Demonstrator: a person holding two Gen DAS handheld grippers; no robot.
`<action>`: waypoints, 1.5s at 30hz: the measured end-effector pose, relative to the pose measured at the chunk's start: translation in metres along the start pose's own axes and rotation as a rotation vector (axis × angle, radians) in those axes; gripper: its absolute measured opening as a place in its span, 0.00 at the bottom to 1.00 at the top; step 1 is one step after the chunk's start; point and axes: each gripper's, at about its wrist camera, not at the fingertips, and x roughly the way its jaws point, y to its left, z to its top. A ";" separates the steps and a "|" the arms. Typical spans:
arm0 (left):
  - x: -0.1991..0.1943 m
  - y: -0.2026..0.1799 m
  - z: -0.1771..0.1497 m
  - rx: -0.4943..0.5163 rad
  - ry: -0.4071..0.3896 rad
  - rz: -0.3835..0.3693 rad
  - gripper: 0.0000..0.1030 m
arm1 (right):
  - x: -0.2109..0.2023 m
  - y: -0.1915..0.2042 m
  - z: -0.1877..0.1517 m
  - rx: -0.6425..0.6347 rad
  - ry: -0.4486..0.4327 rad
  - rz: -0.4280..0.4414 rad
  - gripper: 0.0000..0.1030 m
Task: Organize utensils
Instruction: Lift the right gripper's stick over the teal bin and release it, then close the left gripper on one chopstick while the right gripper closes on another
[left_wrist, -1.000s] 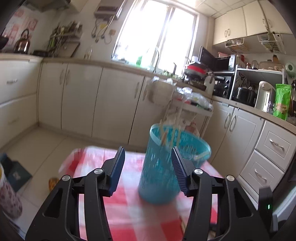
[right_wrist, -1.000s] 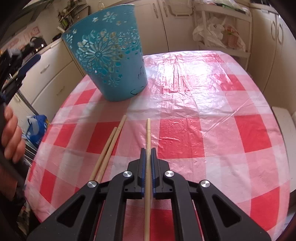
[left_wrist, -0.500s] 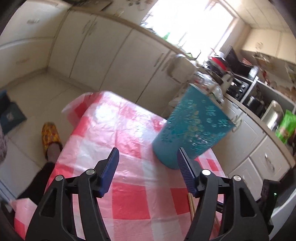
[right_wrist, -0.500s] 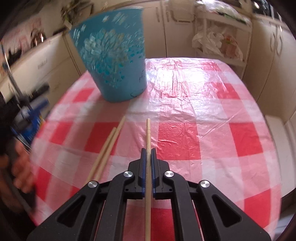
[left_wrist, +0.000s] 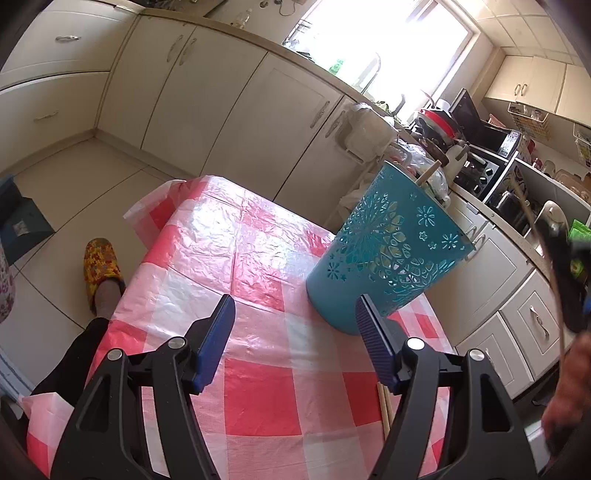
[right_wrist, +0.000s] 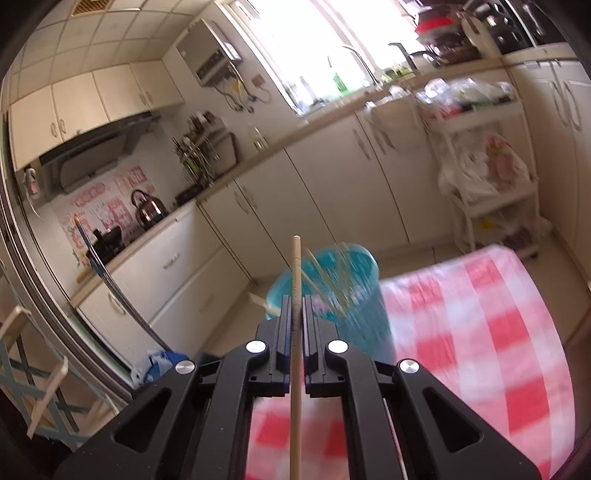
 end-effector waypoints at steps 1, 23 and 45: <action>0.001 0.000 0.000 0.000 0.002 -0.003 0.62 | 0.007 0.005 0.011 -0.009 -0.022 0.002 0.06; -0.001 0.003 -0.001 -0.017 -0.010 -0.046 0.64 | 0.094 0.003 0.033 -0.035 -0.054 -0.210 0.20; 0.003 0.001 -0.001 -0.020 0.005 -0.012 0.68 | 0.060 -0.023 -0.164 -0.227 0.458 -0.411 0.22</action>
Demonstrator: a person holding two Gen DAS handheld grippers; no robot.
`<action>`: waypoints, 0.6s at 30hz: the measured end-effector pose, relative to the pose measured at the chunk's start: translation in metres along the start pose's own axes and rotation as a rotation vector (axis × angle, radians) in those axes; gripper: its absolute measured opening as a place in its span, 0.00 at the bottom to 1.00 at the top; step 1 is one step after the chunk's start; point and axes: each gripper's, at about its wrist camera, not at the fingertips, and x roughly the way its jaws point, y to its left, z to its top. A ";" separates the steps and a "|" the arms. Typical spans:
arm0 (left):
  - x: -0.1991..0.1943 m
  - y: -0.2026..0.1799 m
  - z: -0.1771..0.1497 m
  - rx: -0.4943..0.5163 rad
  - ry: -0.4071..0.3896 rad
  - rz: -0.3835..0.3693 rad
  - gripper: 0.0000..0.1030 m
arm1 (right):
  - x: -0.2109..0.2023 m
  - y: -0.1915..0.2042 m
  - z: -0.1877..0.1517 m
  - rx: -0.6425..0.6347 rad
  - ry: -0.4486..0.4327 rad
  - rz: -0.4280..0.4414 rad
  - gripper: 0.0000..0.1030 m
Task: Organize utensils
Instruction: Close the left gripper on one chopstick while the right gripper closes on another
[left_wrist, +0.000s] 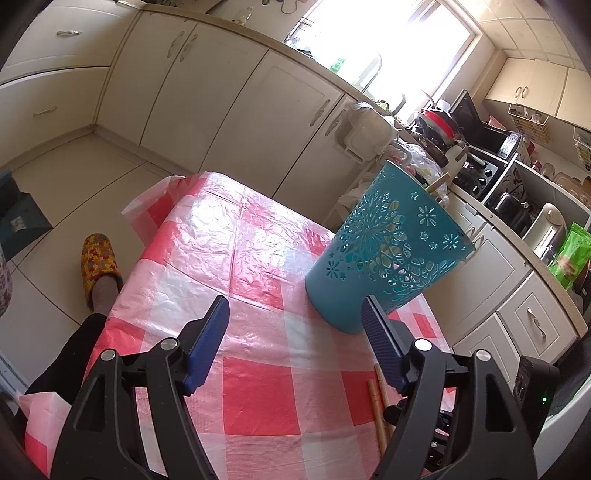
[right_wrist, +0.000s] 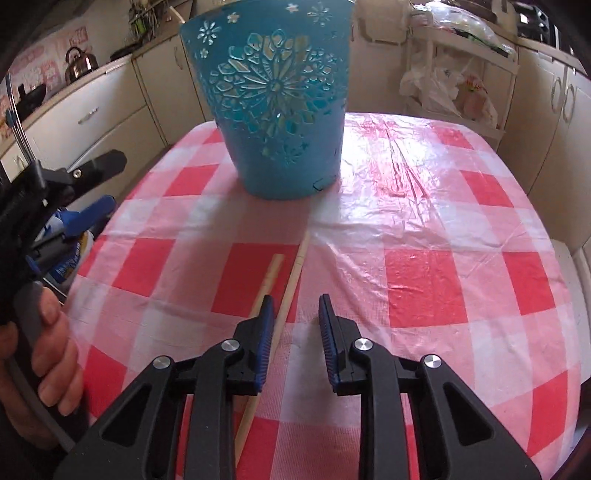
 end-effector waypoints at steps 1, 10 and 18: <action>0.000 0.000 0.000 -0.001 0.000 -0.001 0.69 | 0.001 0.003 0.000 -0.019 0.002 -0.020 0.20; 0.006 -0.010 -0.002 0.041 0.050 0.003 0.70 | -0.025 -0.005 -0.029 -0.067 0.055 -0.031 0.09; 0.009 -0.088 -0.045 0.368 0.259 0.013 0.70 | -0.019 -0.016 -0.027 -0.048 0.010 -0.037 0.09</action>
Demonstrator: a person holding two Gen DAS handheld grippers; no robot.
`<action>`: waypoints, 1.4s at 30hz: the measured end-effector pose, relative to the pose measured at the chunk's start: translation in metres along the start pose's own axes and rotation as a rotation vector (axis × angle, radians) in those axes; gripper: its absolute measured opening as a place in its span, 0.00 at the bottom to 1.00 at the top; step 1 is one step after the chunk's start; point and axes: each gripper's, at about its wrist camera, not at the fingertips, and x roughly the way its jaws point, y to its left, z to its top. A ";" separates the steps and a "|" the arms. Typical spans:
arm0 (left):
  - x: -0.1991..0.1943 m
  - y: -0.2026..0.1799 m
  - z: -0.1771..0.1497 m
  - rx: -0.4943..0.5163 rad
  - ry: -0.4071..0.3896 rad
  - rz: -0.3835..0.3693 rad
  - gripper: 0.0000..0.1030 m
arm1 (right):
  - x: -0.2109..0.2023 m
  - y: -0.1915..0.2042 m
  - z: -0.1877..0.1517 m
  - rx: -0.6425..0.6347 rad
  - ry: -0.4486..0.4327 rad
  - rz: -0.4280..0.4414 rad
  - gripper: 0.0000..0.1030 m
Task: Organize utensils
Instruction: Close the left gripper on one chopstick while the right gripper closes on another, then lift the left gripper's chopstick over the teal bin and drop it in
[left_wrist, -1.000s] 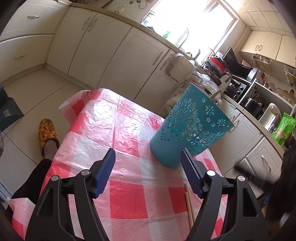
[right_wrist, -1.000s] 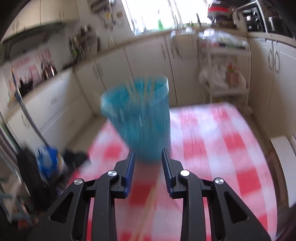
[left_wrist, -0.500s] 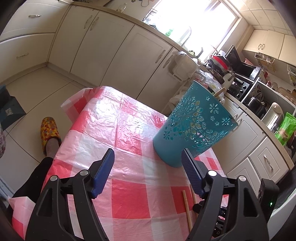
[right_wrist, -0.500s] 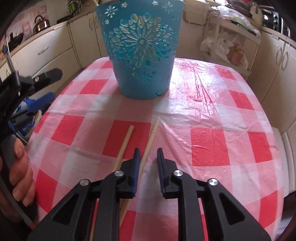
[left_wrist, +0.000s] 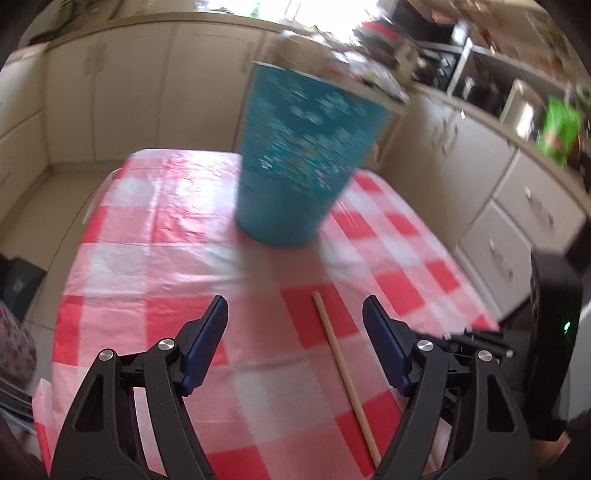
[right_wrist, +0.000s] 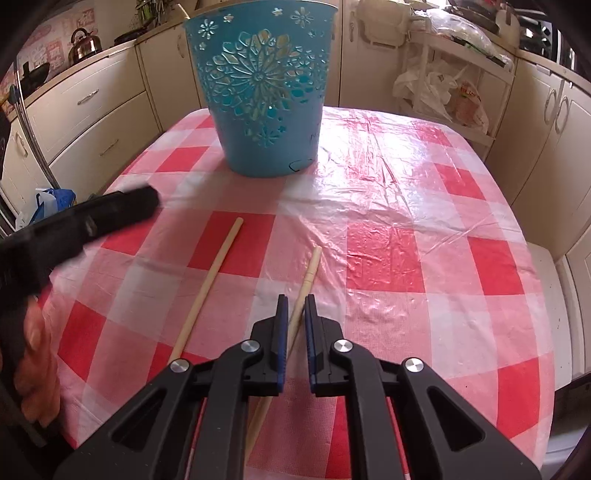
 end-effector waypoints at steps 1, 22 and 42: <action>0.003 -0.007 -0.001 0.022 0.020 0.007 0.69 | -0.001 0.000 -0.001 -0.001 -0.003 0.002 0.09; 0.032 -0.037 -0.015 0.156 0.157 0.067 0.04 | -0.019 -0.039 -0.012 0.112 -0.039 0.049 0.06; -0.001 -0.015 -0.009 0.126 0.091 -0.056 0.04 | -0.016 -0.034 -0.009 0.111 -0.059 0.065 0.06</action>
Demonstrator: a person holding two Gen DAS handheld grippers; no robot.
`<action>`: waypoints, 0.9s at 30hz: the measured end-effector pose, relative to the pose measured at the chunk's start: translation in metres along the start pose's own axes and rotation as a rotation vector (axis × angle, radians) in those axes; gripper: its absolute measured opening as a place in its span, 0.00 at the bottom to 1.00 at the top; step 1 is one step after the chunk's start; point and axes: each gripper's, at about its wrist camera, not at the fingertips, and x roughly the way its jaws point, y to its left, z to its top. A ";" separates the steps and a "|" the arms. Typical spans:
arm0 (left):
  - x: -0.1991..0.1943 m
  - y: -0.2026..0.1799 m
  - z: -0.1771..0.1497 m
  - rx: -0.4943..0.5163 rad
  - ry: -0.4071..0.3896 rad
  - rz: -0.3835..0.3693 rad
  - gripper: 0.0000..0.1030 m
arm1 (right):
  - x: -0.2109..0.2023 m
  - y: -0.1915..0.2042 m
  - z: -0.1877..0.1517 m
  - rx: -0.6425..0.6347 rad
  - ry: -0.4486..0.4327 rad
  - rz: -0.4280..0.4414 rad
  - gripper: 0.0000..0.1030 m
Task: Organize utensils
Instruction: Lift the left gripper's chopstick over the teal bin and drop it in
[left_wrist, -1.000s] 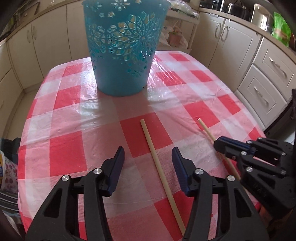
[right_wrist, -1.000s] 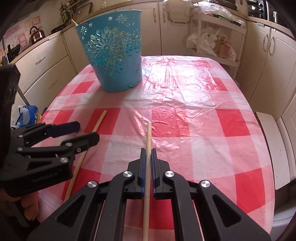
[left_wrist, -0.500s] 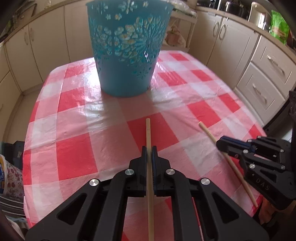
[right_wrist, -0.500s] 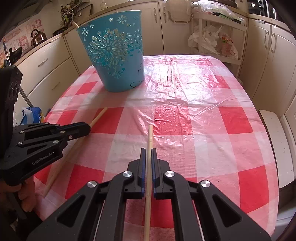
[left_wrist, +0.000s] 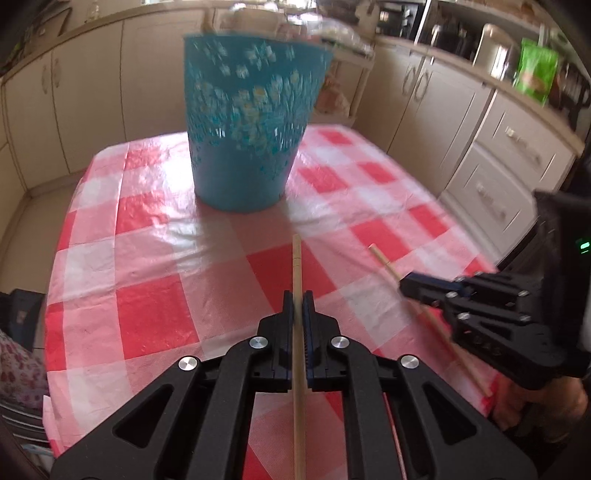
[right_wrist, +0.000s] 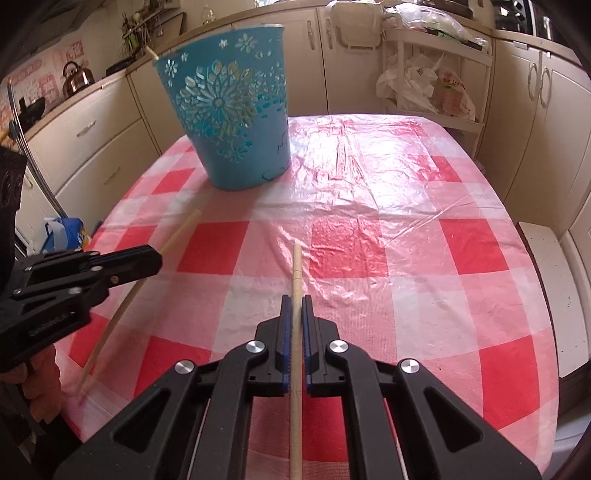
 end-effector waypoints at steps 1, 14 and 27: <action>-0.006 0.002 0.002 -0.011 -0.028 -0.018 0.04 | -0.001 0.000 0.001 0.010 -0.007 0.012 0.06; -0.090 0.012 0.071 -0.070 -0.362 -0.149 0.04 | -0.002 -0.003 0.006 0.065 -0.056 0.056 0.06; -0.107 0.023 0.195 -0.161 -0.661 -0.079 0.04 | 0.000 -0.007 0.010 0.083 -0.067 0.063 0.06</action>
